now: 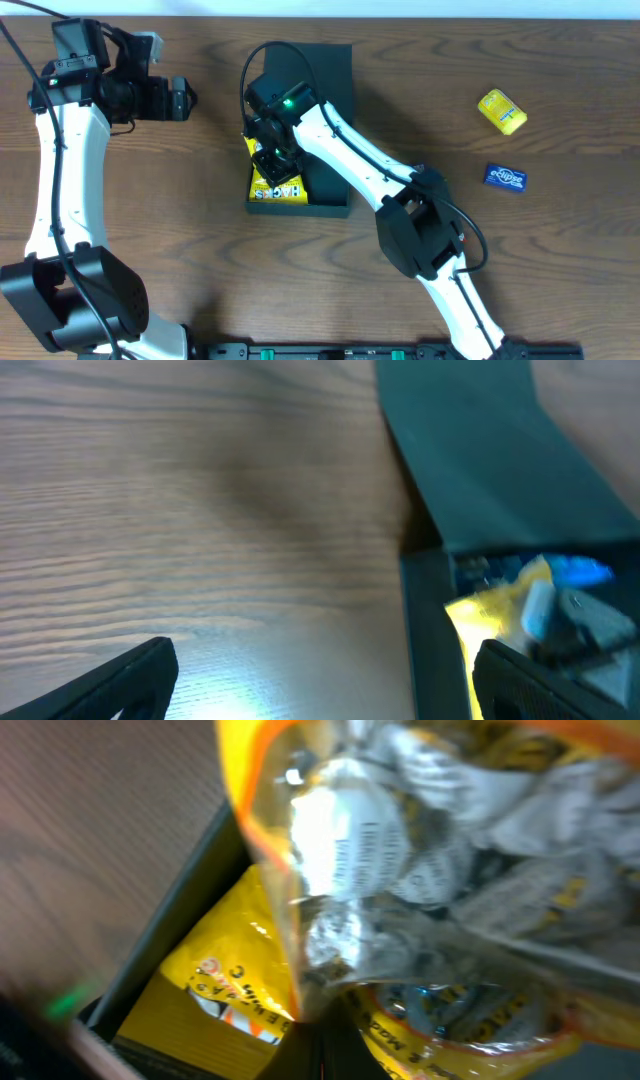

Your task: Pack container

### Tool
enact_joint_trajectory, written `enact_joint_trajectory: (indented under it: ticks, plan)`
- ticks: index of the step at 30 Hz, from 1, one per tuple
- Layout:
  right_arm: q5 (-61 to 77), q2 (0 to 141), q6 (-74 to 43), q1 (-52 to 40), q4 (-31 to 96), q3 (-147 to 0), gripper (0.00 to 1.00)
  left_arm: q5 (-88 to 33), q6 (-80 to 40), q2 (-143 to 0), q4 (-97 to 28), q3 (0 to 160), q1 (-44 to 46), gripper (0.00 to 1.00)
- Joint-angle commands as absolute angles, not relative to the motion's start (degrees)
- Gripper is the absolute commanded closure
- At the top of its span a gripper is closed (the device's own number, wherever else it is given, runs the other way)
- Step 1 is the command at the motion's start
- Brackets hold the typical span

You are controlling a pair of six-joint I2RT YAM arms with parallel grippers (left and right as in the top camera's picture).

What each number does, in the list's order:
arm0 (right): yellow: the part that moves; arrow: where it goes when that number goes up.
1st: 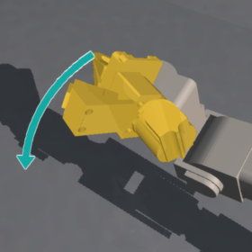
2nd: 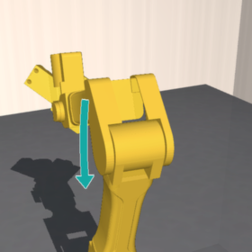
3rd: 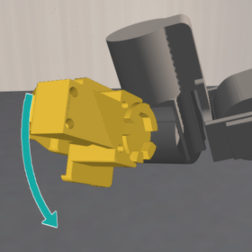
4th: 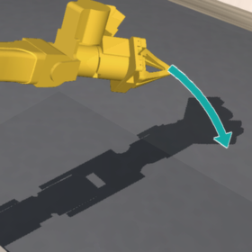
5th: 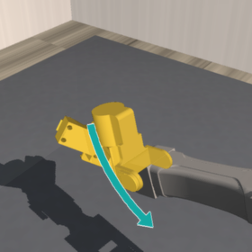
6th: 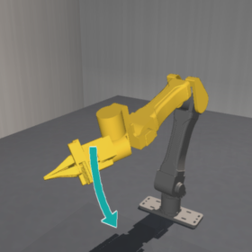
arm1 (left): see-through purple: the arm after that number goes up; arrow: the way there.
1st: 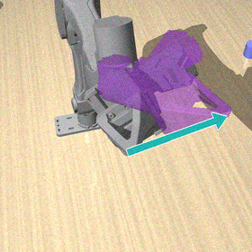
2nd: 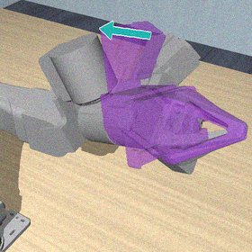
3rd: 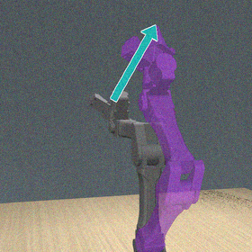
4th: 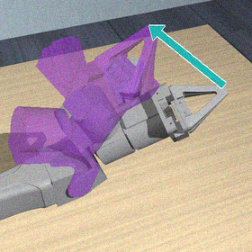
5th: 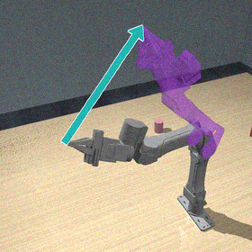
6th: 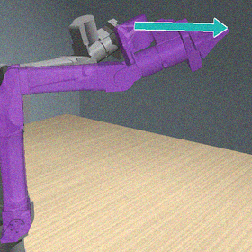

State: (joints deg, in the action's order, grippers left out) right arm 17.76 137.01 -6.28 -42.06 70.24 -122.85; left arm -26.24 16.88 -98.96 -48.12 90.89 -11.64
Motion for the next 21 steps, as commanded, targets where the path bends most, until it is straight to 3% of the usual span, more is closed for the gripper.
enact_joint_trajectory:
  ticks: [1, 9, 21]
  plan:
    - [20.97, 136.64, -4.27, -42.09, 69.84, -123.31, 0.99, -30.94, 24.69, -99.63, -49.63, 91.22, -12.08, 0.05]
    - [18.94, 129.29, -4.21, -39.70, 63.92, -123.31, 0.98, -38.48, 29.12, -99.63, -51.68, 91.22, -15.25, 0.05]
    - [14.35, 132.40, -5.56, -39.44, 57.36, -123.24, 0.99, -44.31, 32.91, -99.63, -54.83, 91.22, -19.05, 0.05]
